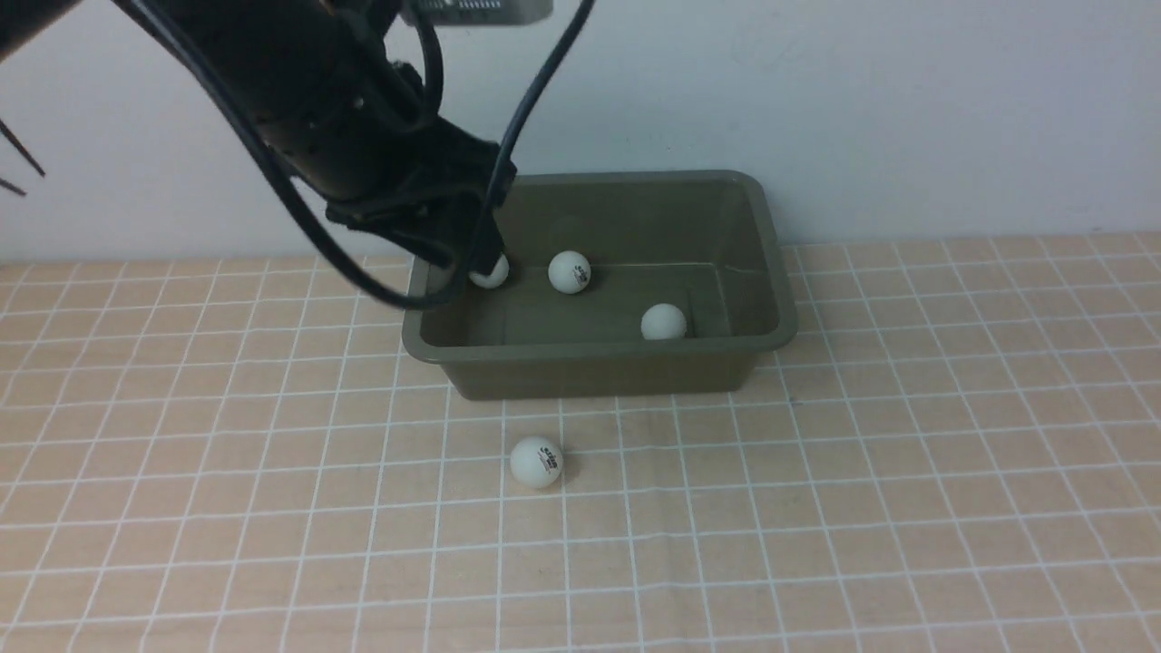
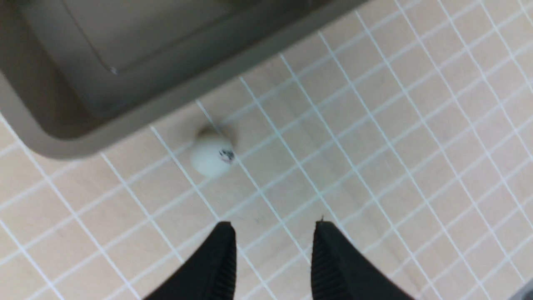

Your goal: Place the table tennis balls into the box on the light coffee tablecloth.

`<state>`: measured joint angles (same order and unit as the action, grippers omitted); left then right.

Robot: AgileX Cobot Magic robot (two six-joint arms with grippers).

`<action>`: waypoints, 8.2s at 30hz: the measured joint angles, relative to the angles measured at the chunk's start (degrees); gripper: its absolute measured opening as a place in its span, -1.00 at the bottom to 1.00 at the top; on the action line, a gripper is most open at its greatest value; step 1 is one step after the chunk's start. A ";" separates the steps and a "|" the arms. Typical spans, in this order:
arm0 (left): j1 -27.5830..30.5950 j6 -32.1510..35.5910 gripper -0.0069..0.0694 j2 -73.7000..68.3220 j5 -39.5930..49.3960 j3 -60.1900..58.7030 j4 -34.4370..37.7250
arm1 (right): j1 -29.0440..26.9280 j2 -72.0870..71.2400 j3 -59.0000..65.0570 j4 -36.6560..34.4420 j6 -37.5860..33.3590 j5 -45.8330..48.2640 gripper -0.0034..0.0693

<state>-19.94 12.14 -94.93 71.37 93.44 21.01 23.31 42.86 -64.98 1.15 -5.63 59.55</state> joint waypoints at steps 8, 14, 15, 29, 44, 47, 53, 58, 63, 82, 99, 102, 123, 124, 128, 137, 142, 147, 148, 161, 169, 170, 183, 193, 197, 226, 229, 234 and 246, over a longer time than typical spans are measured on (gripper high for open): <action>-8.37 -0.56 -0.28 -0.61 -9.35 -12.83 -5.05 | 0.00 0.00 0.00 0.00 0.00 0.05 -0.07; -9.89 -6.11 -0.20 -6.61 -15.74 -14.70 -19.48 | 0.00 0.00 0.00 0.00 0.00 0.05 -0.07; -9.89 -6.85 -0.15 -7.73 -17.25 -14.70 -21.35 | 0.00 0.00 0.00 0.00 0.00 0.05 -0.07; -9.91 -8.39 0.36 -15.34 -29.84 -14.70 -18.36 | 0.00 0.00 0.00 -0.27 0.00 0.05 -0.07; -9.91 -8.41 0.25 -20.19 -31.59 -14.70 -18.26 | 0.00 0.00 0.00 -0.42 0.00 1.10 -0.07; -9.91 -7.79 -0.06 -20.24 -31.53 -14.70 -18.57 | 0.00 0.00 0.00 -0.42 0.00 1.12 -0.07; -9.91 -6.20 -0.09 -20.15 -28.85 -14.22 -19.20 | 0.00 0.00 0.00 -0.42 0.00 1.19 -0.07; -9.91 -1.60 -0.09 -18.44 -18.57 -7.12 -15.43 | 0.00 0.00 0.00 -0.44 0.00 0.91 -0.07; -9.91 3.60 -0.09 -15.73 -15.46 1.92 -10.05 | 0.00 0.00 0.00 -0.44 0.00 0.47 -0.07; 0.31 14.79 0.18 -24.29 -23.44 11.47 -10.92 | 0.00 0.00 0.00 -0.44 0.00 1.55 -0.07; 0.26 4.49 -0.06 -5.65 0.43 25.34 -10.73 | 0.00 -4.98 0.11 11.16 2.83 -3.05 -0.07; 0.26 5.12 -0.22 -3.47 0.50 25.40 -7.17 | 0.00 -9.27 0.11 14.46 4.11 -2.30 -0.07; 0.26 8.97 -0.64 -2.57 1.43 25.40 2.00 | 0.00 -39.48 50.79 11.82 8.12 -40.12 -0.07; 0.26 9.23 -0.64 -2.57 1.43 25.40 2.47 | 0.00 -39.48 52.26 12.42 8.32 -41.75 -0.07; 0.26 9.82 -0.64 -2.57 1.43 25.40 3.02 | 0.00 -39.48 56.23 15.72 8.49 -45.82 -0.07; 0.26 10.23 -0.64 -2.57 1.43 25.40 3.50 | 0.00 -39.48 56.82 17.29 10.21 -47.12 -0.07; 0.26 10.40 -0.64 -2.57 1.43 25.40 4.44 | 0.00 -39.48 56.82 16.79 15.36 -46.23 -0.07; 0.26 10.40 -0.64 -2.57 1.43 25.40 5.37 | 0.00 -39.48 56.93 18.08 19.95 -44.84 -0.07; 0.26 10.40 -0.64 -2.57 1.43 25.40 5.43 | 0.00 -39.48 56.93 18.38 20.37 -44.84 -0.07; 0.26 10.40 -0.64 -2.57 1.43 25.40 5.69 | 0.00 -39.48 56.93 18.83 20.77 -44.90 -0.07; 0.26 10.42 -0.64 -2.57 1.43 25.40 5.71 | 0.00 -39.48 57.70 16.49 20.77 -44.90 -0.07; 0.26 10.42 -0.64 -2.57 1.43 25.40 5.84 | -0.05 -39.48 58.03 14.68 20.77 -44.52 -0.07; 0.26 10.42 -0.64 -2.57 1.43 25.40 7.50 | -16.30 -39.48 59.71 8.93 20.77 -37.39 -0.07; 0.26 10.42 -0.64 -2.57 1.43 25.40 8.07 | -28.55 -39.48 66.20 3.21 20.77 -36.67 -0.07; 0.26 10.42 -0.64 -2.57 1.43 25.40 8.12 | -29.35 -39.48 66.25 3.21 20.77 -37.14 -0.07; 0.26 10.89 -0.64 -2.11 1.45 25.21 10.76 | -29.35 -39.48 66.32 3.17 20.84 -37.50 -0.07; 0.26 11.05 -0.64 1.48 1.28 22.06 6.12 | -29.35 -39.48 66.32 3.17 20.84 -37.56 -0.07; 0.77 11.00 -0.64 12.46 -3.56 11.77 -1.04 | -29.35 -39.48 66.32 3.17 20.84 -37.56 -0.07; 20.19 10.86 -0.64 52.54 -19.92 -36.86 -4.09 | -29.35 -39.48 66.37 3.17 20.84 -37.62 -0.07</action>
<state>0.25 23.00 -42.40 51.44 56.57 16.92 -6.04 3.38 1.39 4.32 15.21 21.93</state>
